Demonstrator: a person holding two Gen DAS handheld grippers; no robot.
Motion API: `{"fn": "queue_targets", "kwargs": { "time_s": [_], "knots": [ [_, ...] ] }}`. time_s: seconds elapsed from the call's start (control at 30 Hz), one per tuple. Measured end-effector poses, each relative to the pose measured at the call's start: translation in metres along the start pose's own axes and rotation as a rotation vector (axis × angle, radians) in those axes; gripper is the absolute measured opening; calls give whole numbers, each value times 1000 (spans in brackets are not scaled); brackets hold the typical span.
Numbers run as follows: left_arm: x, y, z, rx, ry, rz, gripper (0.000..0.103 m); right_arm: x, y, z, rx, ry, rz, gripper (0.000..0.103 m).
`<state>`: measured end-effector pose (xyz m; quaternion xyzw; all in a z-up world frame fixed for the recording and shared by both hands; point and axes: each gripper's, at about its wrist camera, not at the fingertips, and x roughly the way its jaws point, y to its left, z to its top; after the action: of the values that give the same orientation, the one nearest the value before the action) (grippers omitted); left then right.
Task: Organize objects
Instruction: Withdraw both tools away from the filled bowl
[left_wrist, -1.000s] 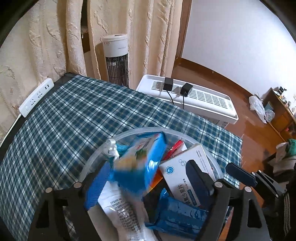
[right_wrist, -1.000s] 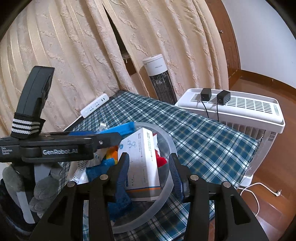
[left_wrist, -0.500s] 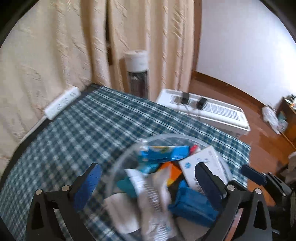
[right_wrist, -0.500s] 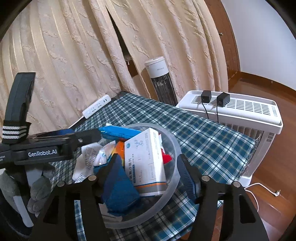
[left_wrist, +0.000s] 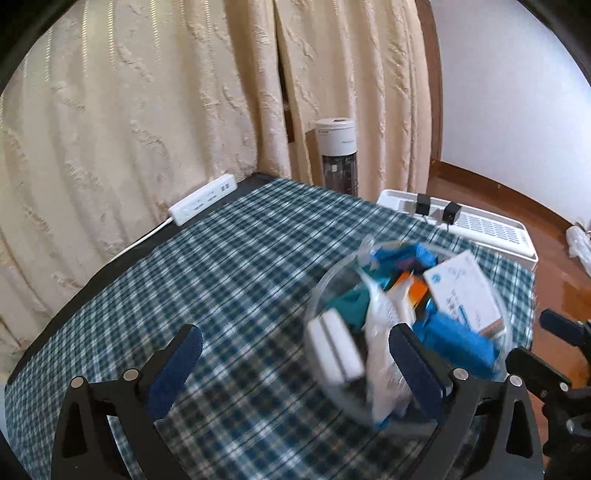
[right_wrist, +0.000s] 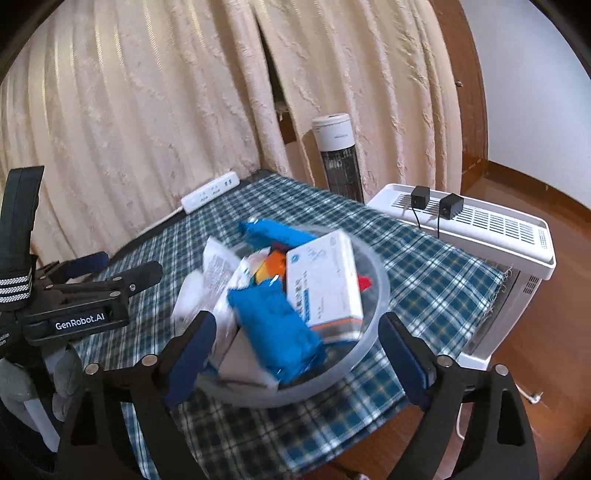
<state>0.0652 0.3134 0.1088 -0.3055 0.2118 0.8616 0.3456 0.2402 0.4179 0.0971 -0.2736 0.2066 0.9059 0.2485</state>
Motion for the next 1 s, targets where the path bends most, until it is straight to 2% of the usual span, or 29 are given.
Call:
{"fn": "queue_targets", "kwargs": {
  "time_s": [0.13, 0.43, 0.67, 1.0],
  "knots": [
    [-8, 7, -11, -17, 9, 7, 103, -4, 15, -9, -47, 19, -27, 93],
    [-32, 11, -27, -12, -36, -7, 103, -19, 40, -19, -110, 7, -106, 94],
    [-38, 3, -32, 25, -46, -24, 103, -21, 40, -21, -102, 15, -158, 95],
    [-34, -4, -34, 51, -29, -25, 103, -15, 35, -23, -105, 35, -173, 95]
  ]
}}
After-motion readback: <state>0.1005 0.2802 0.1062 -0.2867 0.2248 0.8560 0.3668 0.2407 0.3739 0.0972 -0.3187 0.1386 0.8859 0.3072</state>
